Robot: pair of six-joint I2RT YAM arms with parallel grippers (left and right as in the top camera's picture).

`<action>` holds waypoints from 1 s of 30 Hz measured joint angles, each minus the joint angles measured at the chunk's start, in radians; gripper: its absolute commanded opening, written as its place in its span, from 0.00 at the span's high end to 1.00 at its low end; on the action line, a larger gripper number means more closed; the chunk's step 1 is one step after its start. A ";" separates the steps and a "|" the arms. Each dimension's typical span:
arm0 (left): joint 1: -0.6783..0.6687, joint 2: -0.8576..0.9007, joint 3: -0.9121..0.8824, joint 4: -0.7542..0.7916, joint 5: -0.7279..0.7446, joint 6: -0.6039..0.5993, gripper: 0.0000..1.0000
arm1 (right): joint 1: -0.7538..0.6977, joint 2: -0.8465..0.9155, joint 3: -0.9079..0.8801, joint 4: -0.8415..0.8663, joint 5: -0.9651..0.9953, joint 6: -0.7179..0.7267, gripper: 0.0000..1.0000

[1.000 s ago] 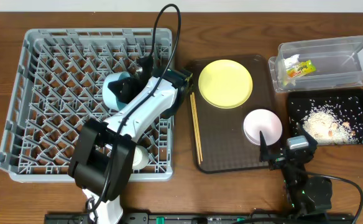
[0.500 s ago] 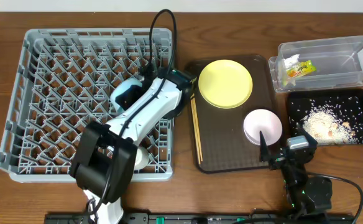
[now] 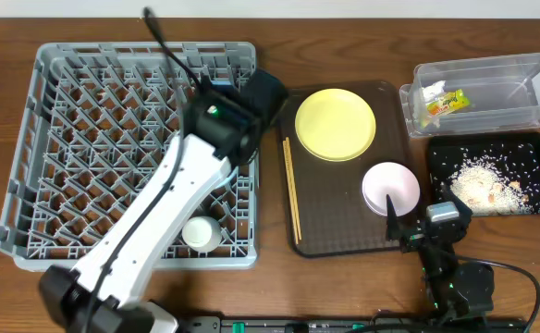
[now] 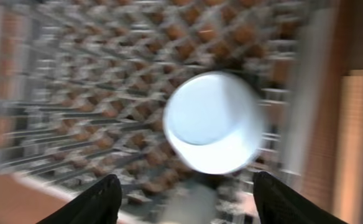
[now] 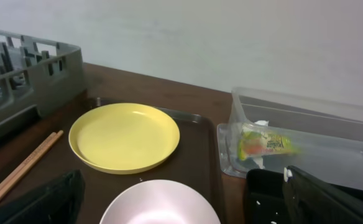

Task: Sort waste into correct bins and load items into the dishwasher
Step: 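Release the blue bowl and move the left gripper to the pink bowl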

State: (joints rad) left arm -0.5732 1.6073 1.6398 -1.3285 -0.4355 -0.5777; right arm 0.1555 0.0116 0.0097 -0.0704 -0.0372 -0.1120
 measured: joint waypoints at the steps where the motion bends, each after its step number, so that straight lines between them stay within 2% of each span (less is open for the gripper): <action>1: 0.000 -0.015 0.000 0.027 0.042 0.006 0.32 | 0.000 0.000 0.000 0.000 0.000 0.000 0.01; 9: 0.000 -0.045 0.001 0.281 0.364 0.074 0.32 | 0.000 0.000 0.000 0.000 0.001 0.000 0.01; 15: 0.000 0.058 0.001 0.423 0.586 0.163 0.35 | 0.000 0.000 0.000 0.000 0.001 0.000 0.01; 22: -0.021 0.254 0.000 0.463 0.837 0.218 0.39 | 0.000 0.000 0.000 0.000 0.001 0.000 0.01; 30: -0.062 0.315 -0.003 0.454 0.932 0.228 0.40 | 0.000 0.000 0.000 0.000 0.001 0.000 0.01</action>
State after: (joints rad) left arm -0.6353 1.9221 1.6363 -0.8742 0.4969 -0.3496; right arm 0.1551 0.0116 0.0097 -0.0704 -0.0364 -0.1120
